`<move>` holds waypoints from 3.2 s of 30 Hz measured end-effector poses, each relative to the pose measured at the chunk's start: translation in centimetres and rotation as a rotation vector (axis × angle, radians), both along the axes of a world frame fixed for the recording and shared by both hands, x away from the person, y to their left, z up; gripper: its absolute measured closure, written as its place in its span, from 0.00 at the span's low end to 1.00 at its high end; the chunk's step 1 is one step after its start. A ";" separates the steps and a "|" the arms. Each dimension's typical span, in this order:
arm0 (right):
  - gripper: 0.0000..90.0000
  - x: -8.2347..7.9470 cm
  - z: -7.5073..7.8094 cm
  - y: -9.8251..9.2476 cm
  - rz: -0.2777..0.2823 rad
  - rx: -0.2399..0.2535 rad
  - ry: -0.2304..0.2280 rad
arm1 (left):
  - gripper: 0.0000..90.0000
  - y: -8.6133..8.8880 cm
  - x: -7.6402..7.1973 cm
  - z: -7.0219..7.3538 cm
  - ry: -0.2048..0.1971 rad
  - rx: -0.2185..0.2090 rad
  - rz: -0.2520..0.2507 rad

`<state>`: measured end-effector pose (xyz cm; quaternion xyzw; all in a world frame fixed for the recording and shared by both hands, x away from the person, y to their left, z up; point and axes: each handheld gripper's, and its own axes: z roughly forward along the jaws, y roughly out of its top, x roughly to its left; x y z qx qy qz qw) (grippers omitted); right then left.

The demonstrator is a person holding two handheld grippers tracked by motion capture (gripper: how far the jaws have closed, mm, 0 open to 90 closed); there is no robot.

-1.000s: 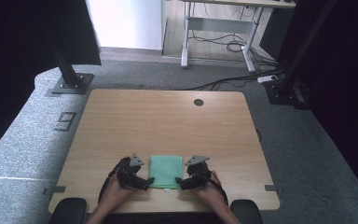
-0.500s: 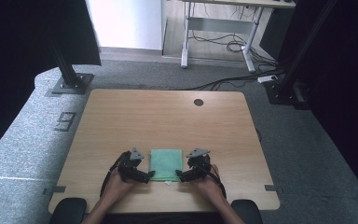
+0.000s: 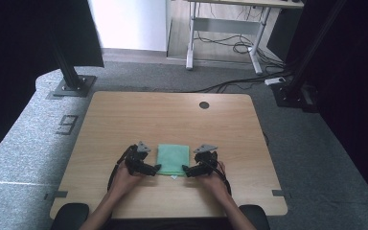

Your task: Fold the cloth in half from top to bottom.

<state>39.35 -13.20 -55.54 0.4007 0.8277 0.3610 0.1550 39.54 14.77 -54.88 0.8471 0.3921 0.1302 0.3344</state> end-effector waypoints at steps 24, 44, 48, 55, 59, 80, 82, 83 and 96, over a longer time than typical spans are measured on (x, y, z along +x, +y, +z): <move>0.00 4.8 0.0 0.0 -0.049 0.002 -0.002 | 0.00 -0.3 4.6 0.0 -0.002 -0.002 0.055; 0.00 5.2 0.2 -0.3 -0.056 0.037 0.017 | 0.00 -0.1 5.1 0.2 0.018 -0.026 0.044; 0.00 5.0 0.6 -0.4 -0.041 0.038 0.004 | 0.00 0.2 5.1 0.4 0.033 -0.061 0.047; 0.00 4.2 2.0 -0.7 -0.016 0.049 -0.012 | 0.00 0.2 4.1 1.7 -0.002 -0.050 0.009; 0.00 3.7 2.7 -0.8 0.010 0.030 -0.020 | 0.00 0.2 3.4 2.6 -0.022 -0.044 -0.018; 0.00 0.9 4.6 -1.5 0.085 0.034 -0.047 | 0.00 1.2 0.2 4.3 -0.077 -0.026 -0.077; 0.00 0.6 4.7 -1.6 0.088 0.034 -0.052 | 0.00 1.5 -0.1 4.4 -0.080 -0.030 -0.076; 0.00 0.5 4.8 -1.7 0.090 0.033 -0.054 | 0.00 1.7 -0.3 4.5 -0.083 -0.030 -0.076; 0.00 -1.4 5.5 -3.4 0.091 0.028 -0.071 | 0.00 3.3 -2.3 5.0 -0.103 -0.026 -0.069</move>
